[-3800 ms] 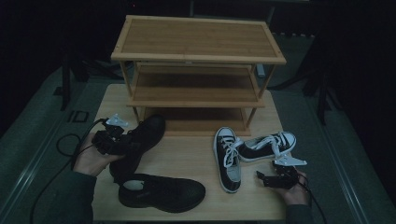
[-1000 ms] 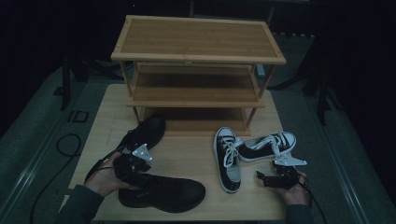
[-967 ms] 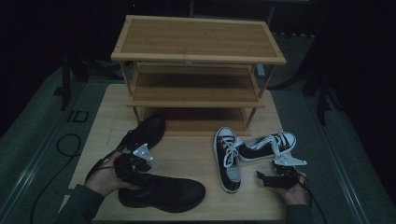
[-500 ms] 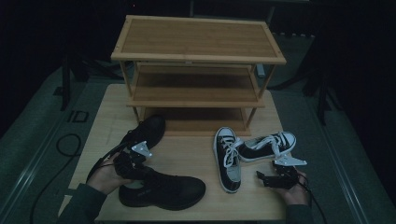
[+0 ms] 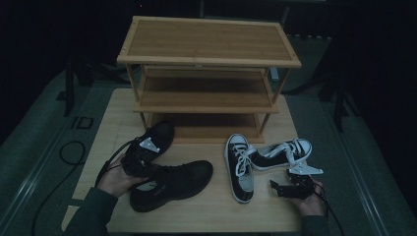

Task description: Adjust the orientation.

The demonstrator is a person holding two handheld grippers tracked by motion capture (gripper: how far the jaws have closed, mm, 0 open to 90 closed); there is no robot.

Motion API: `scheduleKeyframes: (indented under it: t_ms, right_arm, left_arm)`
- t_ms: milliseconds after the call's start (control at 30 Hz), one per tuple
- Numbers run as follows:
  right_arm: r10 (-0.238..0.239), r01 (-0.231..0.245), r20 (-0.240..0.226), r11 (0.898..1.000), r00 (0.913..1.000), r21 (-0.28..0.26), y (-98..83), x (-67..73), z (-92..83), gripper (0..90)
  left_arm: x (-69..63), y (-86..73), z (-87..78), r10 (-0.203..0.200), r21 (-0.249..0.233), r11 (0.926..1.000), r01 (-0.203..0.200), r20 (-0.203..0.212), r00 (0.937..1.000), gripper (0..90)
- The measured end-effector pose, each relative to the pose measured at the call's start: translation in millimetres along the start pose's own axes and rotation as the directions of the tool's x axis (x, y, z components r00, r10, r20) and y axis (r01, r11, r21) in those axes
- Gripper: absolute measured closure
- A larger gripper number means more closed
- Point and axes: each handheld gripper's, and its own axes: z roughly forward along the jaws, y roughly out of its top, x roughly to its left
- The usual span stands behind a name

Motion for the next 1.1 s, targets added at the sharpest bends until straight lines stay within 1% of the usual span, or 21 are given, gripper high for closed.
scheduleKeyframes:
  t_ms: [67, 133, 200, 233, 267, 333, 400, 467, 533, 567, 600, 633, 667, 733, 767, 833, 900, 1000, 1033, 1067, 1100]
  right_arm:
    - [0.000, 0.000, 0.000, 1.000, 1.0000, 0.000, 0.0, 0.0, 0.0, 13.5]
    - [0.000, 0.000, 0.000, 1.000, 1.0000, 0.000, 0.0, 0.0, 0.0, 13.5]
    - [0.000, 0.000, 0.000, 1.000, 1.0000, 0.000, 0.0, 0.0, 0.0, 13.5]
    - [0.000, 0.000, 0.000, 1.000, 1.0000, 0.000, 0.0, 0.0, 0.0, 13.5]
    - [-0.001, 0.001, 0.000, 1.000, 1.0000, 0.000, 0.0, -0.1, 0.0, 13.5]
    - [0.001, -0.001, 0.000, 1.000, 1.0000, 0.000, 0.0, 0.0, 0.0, 13.5]
    - [0.001, -0.001, 0.000, 1.000, 1.0000, 0.000, 0.0, 0.0, 0.0, 13.5]
    - [0.001, -0.001, 0.000, 1.000, 1.0000, 0.000, 0.0, 0.0, 0.0, 13.5]
    - [0.000, 0.000, 0.000, 1.000, 1.0000, 0.000, 0.0, 0.0, 0.0, 13.5]
    - [-0.001, 0.001, 0.000, 1.000, 1.0000, 0.000, 0.0, -0.1, 0.0, 13.5]
    - [0.000, 0.000, 0.000, 1.000, 1.0000, 0.000, 0.0, 0.0, 0.0, 13.5]
    - [0.000, 0.000, 0.000, 1.000, 1.0000, 0.000, 0.0, 0.0, 0.0, 13.5]
    - [-0.001, 0.001, 0.000, 1.000, 1.0000, 0.001, 0.0, -0.1, 0.0, 13.5]
    - [-0.001, 0.001, 0.000, 1.000, 1.0000, 0.001, 0.0, 0.0, 0.0, 13.5]
    - [0.000, 0.000, 0.000, 1.000, 1.0000, 0.000, 0.0, 0.0, 0.0, 13.5]
    - [0.000, 0.000, 0.000, 1.000, 1.0000, 0.000, 0.0, 0.0, 0.0, 13.5]
    - [0.000, 0.000, 0.000, 1.000, 1.0000, 0.000, 0.0, 0.0, 0.0, 13.5]
    - [-0.001, 0.001, 0.000, 1.000, 1.0000, 0.000, 0.0, -0.1, 0.0, 13.5]
    - [-0.001, 0.001, 0.000, 1.000, 1.0000, 0.001, 0.0, -0.1, -0.1, 13.5]
    - [0.000, 0.000, 0.000, 1.000, 1.0000, 0.000, 0.0, 0.0, 0.0, 13.5]
    - [0.000, 0.000, 0.000, 1.000, 1.0000, 0.000, 0.0, 0.0, 0.0, 13.5]
  left_arm:
    - [1.5, 1.7, 0.5, -0.021, -0.013, 0.9997, 0.021, -0.022, 0.9995, 87.5]
    - [3.9, 2.9, 1.1, -0.058, -0.029, 0.9980, 0.057, -0.043, 0.9974, 87.5]
    - [6.1, 3.3, 1.6, -0.101, -0.047, 0.9941, 0.098, -0.068, 0.9926, 87.6]
    - [7.5, 3.1, 1.5, -0.130, -0.060, 0.9903, 0.126, -0.081, 0.9882, 87.6]
    - [9.3, 2.6, 1.2, -0.153, -0.069, 0.9867, 0.148, -0.088, 0.9842, 87.6]
    - [11.5, 1.5, 0.3, -0.194, -0.080, 0.9794, 0.186, -0.116, 0.9741, 87.6]
    - [12.1, -0.2, -1.5, -0.222, -0.088, 0.9736, 0.210, -0.146, 0.9642, 87.6]
    - [12.1, -2.4, -3.7, -0.237, -0.093, 0.9701, 0.224, -0.169, 0.9566, 87.6]
    - [12.0, -4.6, -3.4, -0.233, -0.083, 0.9717, 0.221, -0.175, 0.9567, 87.4]
    - [11.4, -5.8, -2.2, -0.227, -0.080, 0.9732, 0.215, -0.191, 0.9550, 87.2]
    - [11.4, -7.0, -1.2, -0.220, -0.075, 0.9752, 0.209, -0.200, 0.9549, 86.8]
    - [11.5, -8.4, -1.4, -0.218, -0.080, 0.9754, 0.205, -0.197, 0.9559, 85.6]
    - [11.5, -9.5, -2.3, -0.218, -0.092, 0.9747, 0.203, -0.196, 0.9561, 83.0]
    - [10.9, -10.4, -5.5, -0.208, -0.103, 0.9763, 0.190, -0.213, 0.9546, 75.0]
    - [10.7, -10.9, -7.6, -0.198, -0.110, 0.9778, 0.178, -0.209, 0.9578, 70.3]
    - [9.7, -11.4, -11.3, -0.190, -0.126, 0.9780, 0.166, -0.210, 0.9591, 60.8]
    - [10.2, -12.2, -14.9, -0.190, -0.130, 0.9779, 0.164, -0.222, 0.9565, 55.8]
    - [11.7, -13.9, -17.9, -0.190, -0.135, 0.9774, 0.163, -0.226, 0.9554, 49.8]
    - [11.9, -14.6, -18.4, -0.188, -0.136, 0.9776, 0.161, -0.224, 0.9563, 48.7]
    - [11.4, -15.4, -18.9, -0.179, -0.137, 0.9790, 0.150, -0.231, 0.9564, 47.1]
    - [11.0, -15.9, -19.4, -0.177, -0.139, 0.9794, 0.147, -0.240, 0.9545, 43.1]
